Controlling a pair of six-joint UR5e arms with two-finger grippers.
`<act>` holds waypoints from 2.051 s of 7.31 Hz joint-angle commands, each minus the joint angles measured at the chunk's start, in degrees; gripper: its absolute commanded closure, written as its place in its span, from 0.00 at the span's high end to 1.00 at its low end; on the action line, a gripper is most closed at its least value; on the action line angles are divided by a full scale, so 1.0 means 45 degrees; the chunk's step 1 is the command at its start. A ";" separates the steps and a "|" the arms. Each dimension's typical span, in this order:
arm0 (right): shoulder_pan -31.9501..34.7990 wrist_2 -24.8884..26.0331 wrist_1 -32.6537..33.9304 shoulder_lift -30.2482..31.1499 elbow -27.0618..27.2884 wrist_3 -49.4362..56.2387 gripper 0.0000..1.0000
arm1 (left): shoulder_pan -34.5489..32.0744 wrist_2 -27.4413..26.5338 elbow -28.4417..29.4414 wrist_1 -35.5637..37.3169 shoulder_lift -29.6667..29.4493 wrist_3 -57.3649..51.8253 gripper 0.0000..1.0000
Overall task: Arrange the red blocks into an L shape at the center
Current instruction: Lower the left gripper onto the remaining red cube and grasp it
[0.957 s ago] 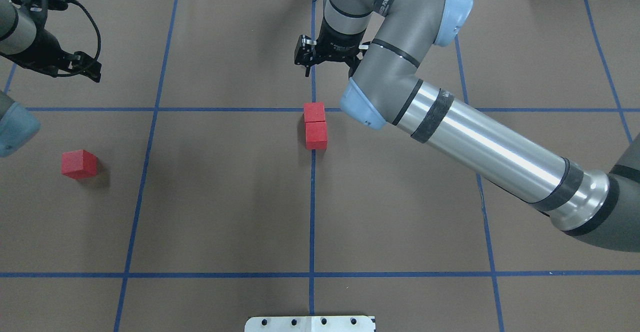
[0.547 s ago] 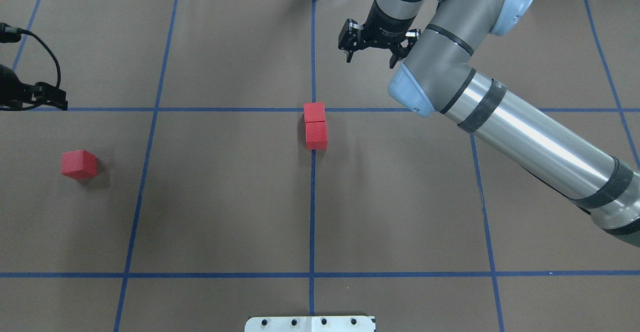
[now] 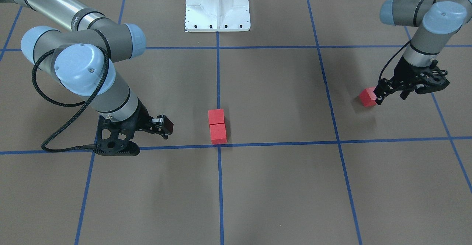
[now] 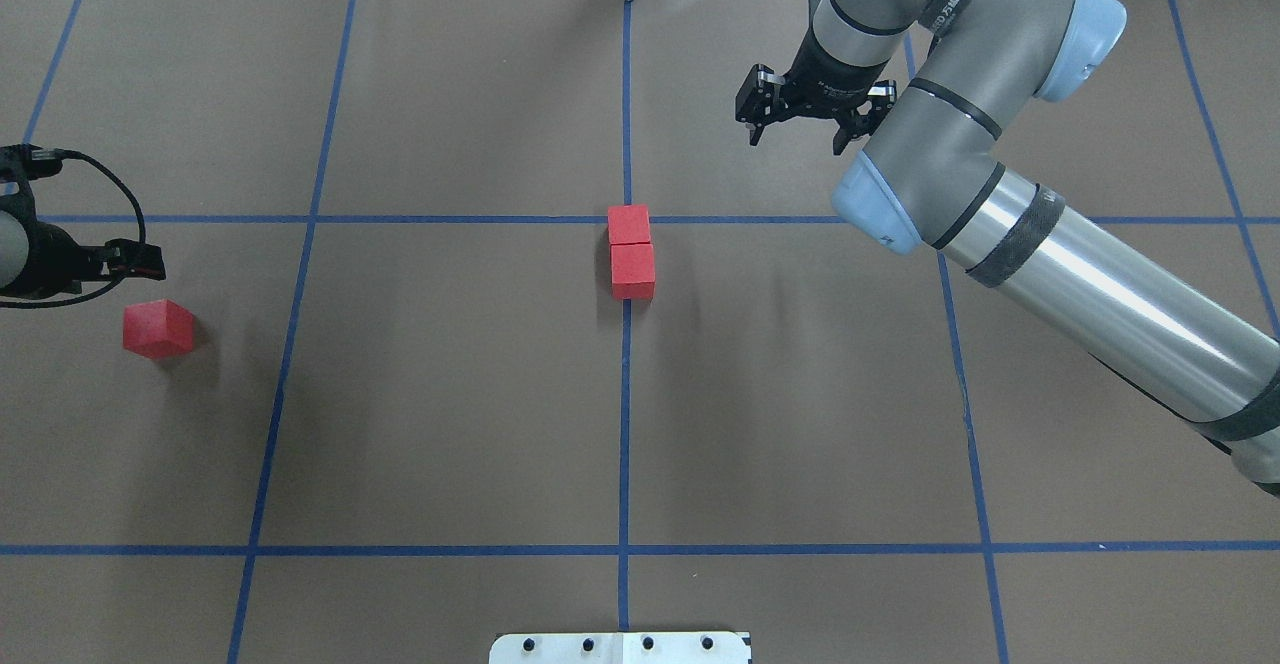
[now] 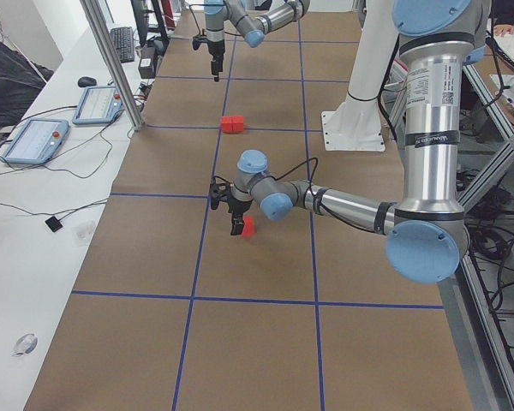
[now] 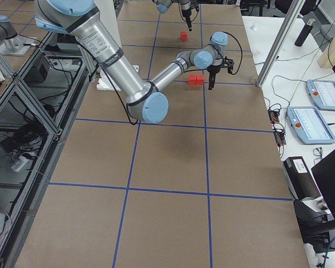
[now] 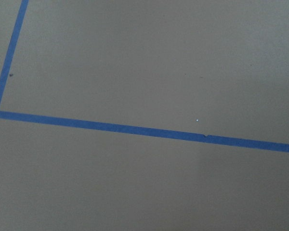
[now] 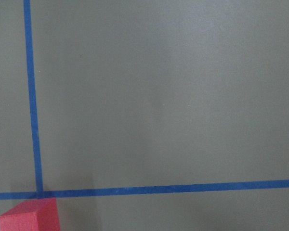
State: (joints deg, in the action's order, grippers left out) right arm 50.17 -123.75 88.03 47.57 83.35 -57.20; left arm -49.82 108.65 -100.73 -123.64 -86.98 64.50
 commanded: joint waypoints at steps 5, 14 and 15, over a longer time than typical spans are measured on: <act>-0.0017 0.0019 -0.0050 -0.0006 -0.0045 0.0015 0.99 | 0.1108 -0.0298 0.0021 0.0014 0.0090 0.0451 0.99; -0.0134 0.0194 -0.0070 0.0053 -0.0142 0.0015 0.99 | 0.0954 -0.0200 -0.0559 0.0150 0.0070 0.0315 0.05; -0.0134 0.0214 -0.0070 0.0072 -0.0142 0.0035 0.99 | 0.0624 0.0129 -0.0816 0.0364 -0.0064 0.0334 0.00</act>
State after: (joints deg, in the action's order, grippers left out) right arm 49.58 -122.99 87.72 47.82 82.74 -57.11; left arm -45.74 108.09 -102.76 -122.93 -86.95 65.98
